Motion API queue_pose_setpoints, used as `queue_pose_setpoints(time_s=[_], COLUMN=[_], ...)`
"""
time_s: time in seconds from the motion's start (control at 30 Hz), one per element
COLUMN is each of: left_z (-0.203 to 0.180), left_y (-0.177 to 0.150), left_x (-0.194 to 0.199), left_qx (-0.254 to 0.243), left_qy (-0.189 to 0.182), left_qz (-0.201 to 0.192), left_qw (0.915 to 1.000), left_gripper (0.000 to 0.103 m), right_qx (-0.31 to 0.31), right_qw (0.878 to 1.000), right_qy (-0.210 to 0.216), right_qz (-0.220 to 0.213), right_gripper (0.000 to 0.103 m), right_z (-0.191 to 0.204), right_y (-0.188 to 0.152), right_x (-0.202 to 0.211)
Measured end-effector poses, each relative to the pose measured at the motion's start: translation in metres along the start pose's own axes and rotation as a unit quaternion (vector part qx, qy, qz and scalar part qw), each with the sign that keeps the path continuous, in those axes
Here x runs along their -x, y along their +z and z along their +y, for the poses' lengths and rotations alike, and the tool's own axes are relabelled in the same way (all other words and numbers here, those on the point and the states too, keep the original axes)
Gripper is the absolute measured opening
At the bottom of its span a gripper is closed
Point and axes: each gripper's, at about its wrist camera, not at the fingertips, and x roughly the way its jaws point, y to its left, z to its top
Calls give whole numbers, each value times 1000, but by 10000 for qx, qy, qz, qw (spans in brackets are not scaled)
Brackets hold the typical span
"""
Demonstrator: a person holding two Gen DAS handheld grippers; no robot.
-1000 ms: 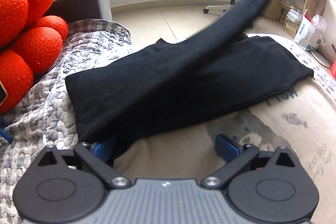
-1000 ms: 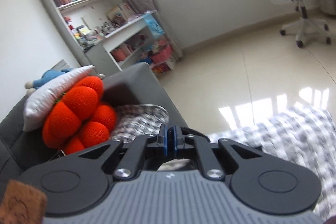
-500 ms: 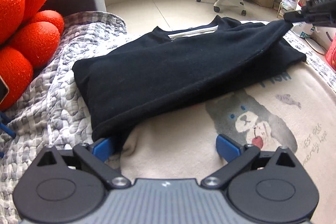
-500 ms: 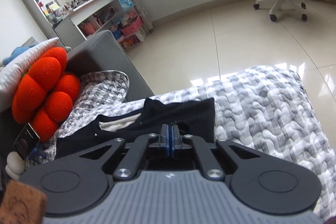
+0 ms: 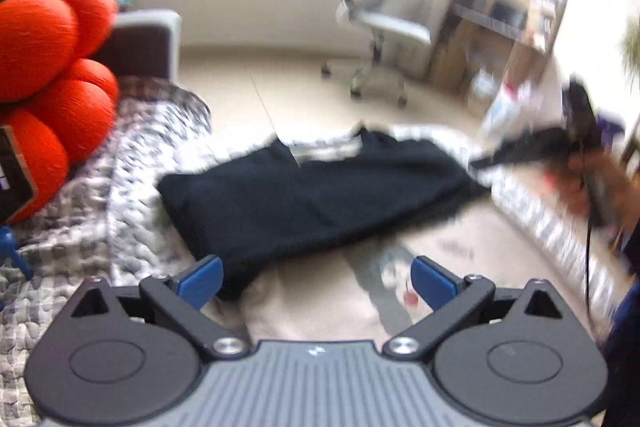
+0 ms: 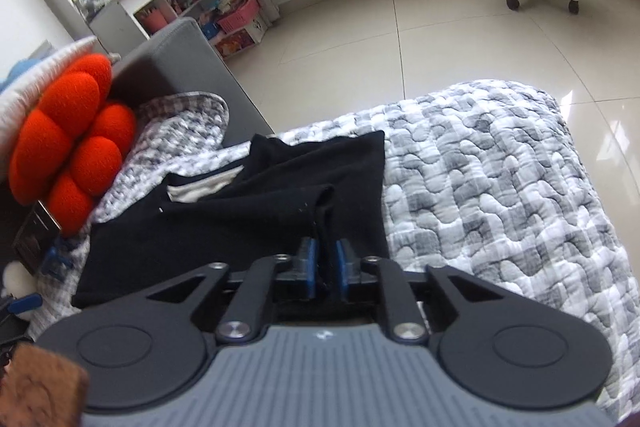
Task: Fold clothes
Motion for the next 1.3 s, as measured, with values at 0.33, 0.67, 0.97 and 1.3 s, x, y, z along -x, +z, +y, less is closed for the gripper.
queue_pose_setpoints(time_s=[0.33, 0.67, 0.97, 1.3], left_z=[56, 53, 47, 34], left_y=[6, 5, 6, 2], left_x=[-11, -33, -55, -74], left_qx=[1686, 1621, 1480, 1008], left_qy=[523, 966, 1346, 1720], left_qz=[-254, -14, 231, 614], left_qw=[9840, 9820, 9795, 9780], left_gripper=[96, 96, 96, 96], right_qx=[423, 1345, 1358, 1318], right_qw=[9990, 9850, 9839, 9822], right_qy=[-147, -654, -1042, -1308], right_qz=[-60, -855, -517, -270], right_gripper=[38, 7, 7, 7], right_z=[19, 45, 28, 23], right_y=[-2, 1, -4, -7], right_x=[-16, 14, -8, -18])
